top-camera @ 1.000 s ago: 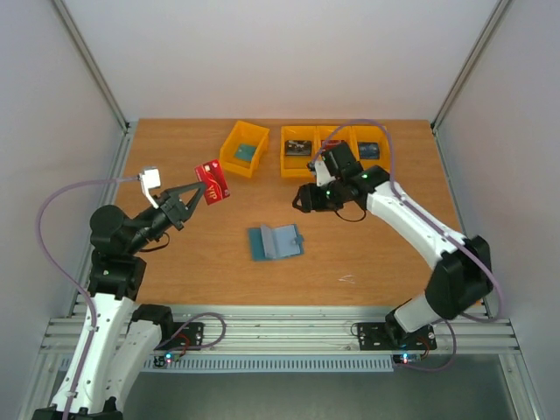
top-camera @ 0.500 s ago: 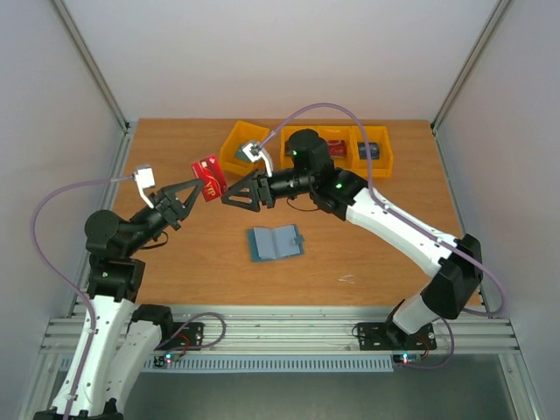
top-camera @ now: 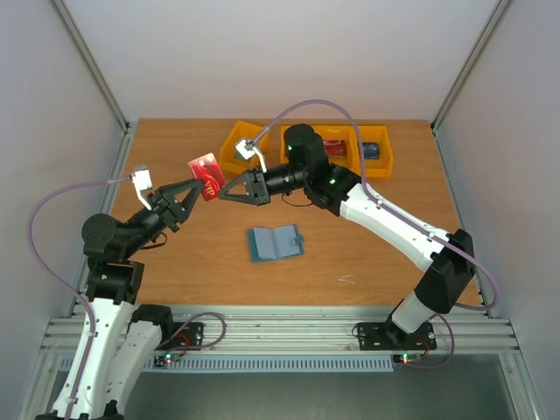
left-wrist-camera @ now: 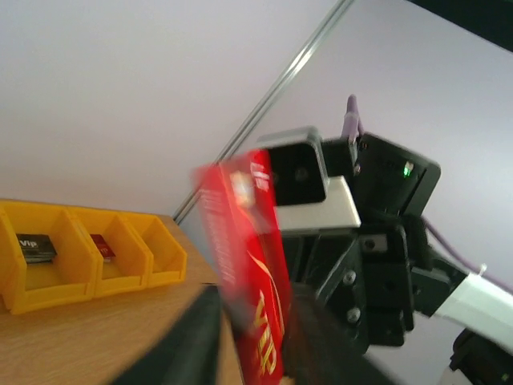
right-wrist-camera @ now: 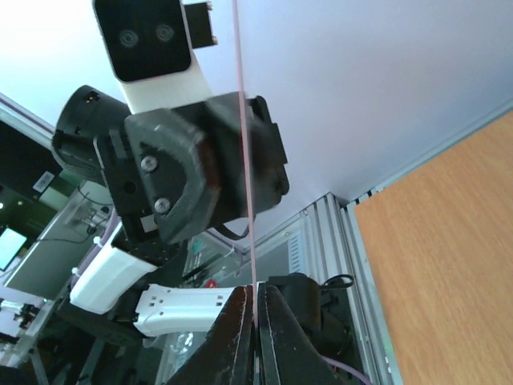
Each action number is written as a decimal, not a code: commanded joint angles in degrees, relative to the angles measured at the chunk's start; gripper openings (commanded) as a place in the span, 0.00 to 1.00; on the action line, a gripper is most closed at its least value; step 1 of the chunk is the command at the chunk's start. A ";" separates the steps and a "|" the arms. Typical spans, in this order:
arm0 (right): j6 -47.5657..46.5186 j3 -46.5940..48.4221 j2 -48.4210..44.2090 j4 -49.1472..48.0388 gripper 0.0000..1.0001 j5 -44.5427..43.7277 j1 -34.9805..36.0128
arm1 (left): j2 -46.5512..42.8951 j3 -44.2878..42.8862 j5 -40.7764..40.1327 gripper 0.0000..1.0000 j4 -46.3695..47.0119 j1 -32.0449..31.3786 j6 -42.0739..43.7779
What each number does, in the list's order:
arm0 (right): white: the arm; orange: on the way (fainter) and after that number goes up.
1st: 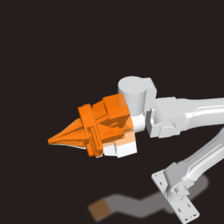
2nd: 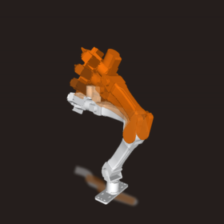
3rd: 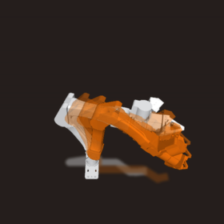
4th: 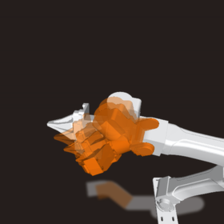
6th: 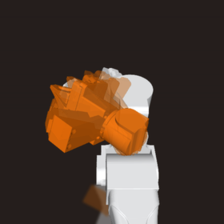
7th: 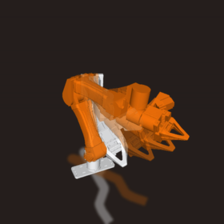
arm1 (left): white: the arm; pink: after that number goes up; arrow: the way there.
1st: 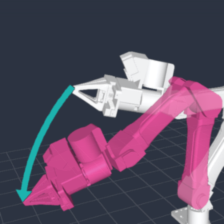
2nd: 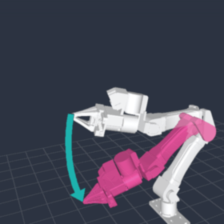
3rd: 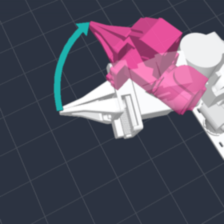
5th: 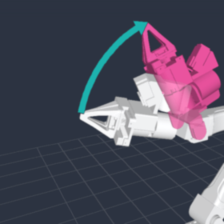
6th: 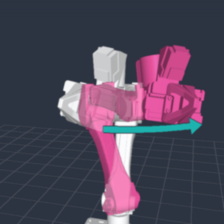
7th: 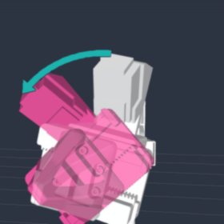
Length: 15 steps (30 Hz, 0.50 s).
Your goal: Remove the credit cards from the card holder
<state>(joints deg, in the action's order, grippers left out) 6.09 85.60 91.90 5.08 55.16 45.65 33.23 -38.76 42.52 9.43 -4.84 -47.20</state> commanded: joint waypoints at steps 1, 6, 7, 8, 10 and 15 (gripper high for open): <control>-6.24 7.32 -0.81 12.39 0.01 2.44 -1.37 | -1.57 1.35 2.53 0.49 -0.45 0.27 5.38; -22.77 21.70 0.88 47.85 0.01 0.67 -2.34 | -8.41 0.62 -1.34 0.74 -11.15 0.20 40.06; -24.98 24.35 1.89 53.74 0.01 0.64 -2.52 | -10.31 2.02 -3.05 0.74 -11.15 0.25 51.31; -26.91 27.24 2.99 59.27 0.01 0.54 -2.54 | -12.22 3.71 -5.34 0.74 -8.98 0.20 59.83; -29.55 31.61 5.24 67.95 0.01 -0.36 -2.54 | -15.45 8.49 -7.86 0.74 1.38 0.17 79.62; -28.89 34.50 7.15 72.26 0.01 -1.85 -2.35 | -9.32 16.23 -1.05 0.74 29.62 0.18 120.72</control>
<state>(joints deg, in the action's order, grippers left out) -19.33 119.04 96.68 64.84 54.43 43.07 17.98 -26.72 38.70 15.29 -4.84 30.81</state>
